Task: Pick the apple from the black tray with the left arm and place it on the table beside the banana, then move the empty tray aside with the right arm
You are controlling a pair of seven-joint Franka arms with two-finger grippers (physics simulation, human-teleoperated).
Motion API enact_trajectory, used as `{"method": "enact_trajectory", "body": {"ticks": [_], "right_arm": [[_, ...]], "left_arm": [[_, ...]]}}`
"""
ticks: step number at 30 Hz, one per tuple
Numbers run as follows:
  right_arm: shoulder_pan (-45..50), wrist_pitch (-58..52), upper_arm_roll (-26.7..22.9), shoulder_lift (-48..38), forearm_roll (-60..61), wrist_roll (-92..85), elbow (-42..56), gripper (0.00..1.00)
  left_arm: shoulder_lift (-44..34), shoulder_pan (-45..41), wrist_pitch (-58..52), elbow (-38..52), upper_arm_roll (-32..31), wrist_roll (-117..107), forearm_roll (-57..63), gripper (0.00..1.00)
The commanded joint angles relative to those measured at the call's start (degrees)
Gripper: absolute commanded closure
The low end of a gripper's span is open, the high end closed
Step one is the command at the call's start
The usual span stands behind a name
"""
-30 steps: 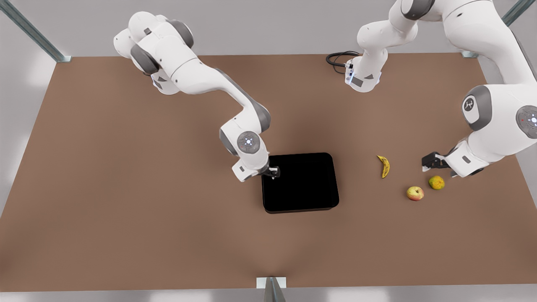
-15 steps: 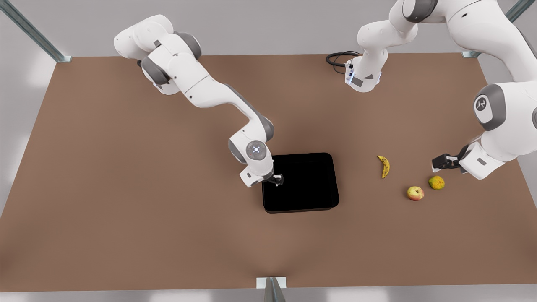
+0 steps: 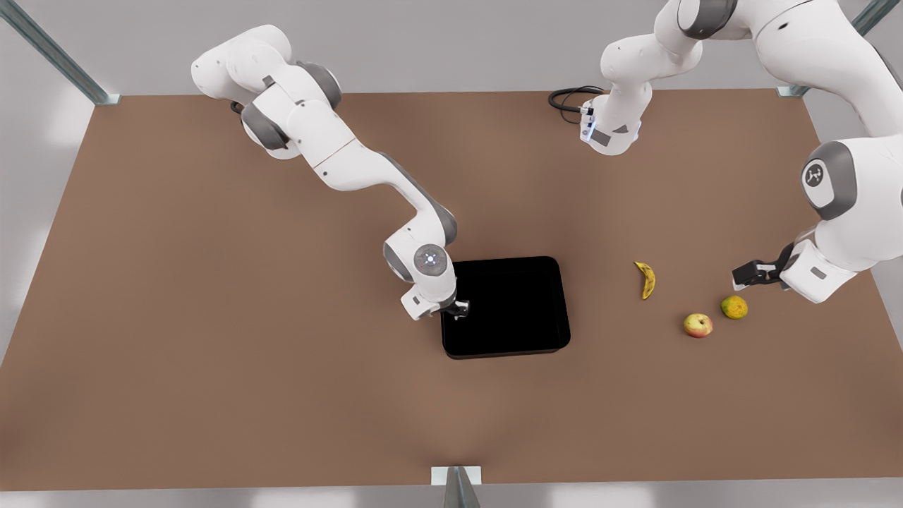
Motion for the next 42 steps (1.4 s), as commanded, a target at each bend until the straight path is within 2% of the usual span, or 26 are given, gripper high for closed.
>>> {"method": "enact_trajectory", "body": {"ticks": [1, 2, 5, 11, 15, 18, 28, 29, 30, 32, 33, 34, 42], "right_arm": [[0.05, 0.46, 0.05, 0.2, 0.24, 1.29, -0.1, 0.34], [-0.04, 0.46, 0.05, 0.2, 0.33, 1.29, -0.01, 0.42], [-0.13, 0.37, 0.14, 0.2, 0.68, 1.2, 0.16, 0.59], [-0.22, 0.28, 0.23, 0.03, 0.68, 1.11, 0.25, 0.69], [-0.22, 0.11, 0.23, -0.15, 0.77, 1.11, 0.25, 0.72], [-0.22, -0.15, 0.32, -1.03, 1.74, 1.11, 0.25, 0.78], [-0.13, -5.77, 1.81, -5.42, 2.79, 1.02, 0.16, 0.83], [-0.22, -8.15, 1.9, -6.91, 2.88, 0.94, 0.16, 0.83], [-0.22, -10.87, 1.9, -8.23, 2.79, 0.59, 0.16, 0.9], [-0.3, -15.17, 1.72, -10.43, 2.97, -1.69, 0.16, 0.95], [-0.3, -16.76, 1.55, -11.39, 4.28, -2.22, 0.16, 0.91], [-1.97, -18.87, 1.9, -12.71, 6.31, -4.15, 0.16, 0.95], [-10.59, -41.37, 1.72, -20.97, 6.04, -24.45, 0.16, 0.95]], "left_arm": [[-0.07, 0.0, -0.02, 0.03, 0.04, -1.88, 0.04, 0.0], [-0.07, 0.0, -0.02, 0.03, 0.21, -1.88, 0.04, 0.0], [-0.07, 0.0, -0.11, 0.03, 0.21, -1.88, 0.04, 0.0], [-0.07, 0.0, -0.02, 0.03, 0.12, -1.88, 0.04, 0.0], [-0.07, 0.0, -0.02, 0.03, 0.21, -1.88, 0.04, 0.0], [-0.07, 0.0, -0.11, 0.03, 0.21, -1.88, 0.04, 0.0], [-0.07, 0.0, -0.11, 0.03, 0.21, -1.88, 0.04, 0.0], [-0.07, 0.08, -0.02, 0.03, 0.3, -1.88, 0.04, 0.0], [-0.07, 0.0, -0.02, 0.03, 0.3, -1.88, 0.04, 0.0], [-0.07, 0.08, -0.02, 0.03, 0.3, -1.88, 0.04, 0.0], [-0.07, 0.08, -0.02, 0.03, 0.3, -1.88, 0.04, 0.0], [-0.07, 0.08, -0.02, 0.03, 0.3, -1.88, 0.04, 0.0], [-0.07, 0.08, -0.02, 0.03, 0.3, -1.88, 0.04, 0.0]]}}
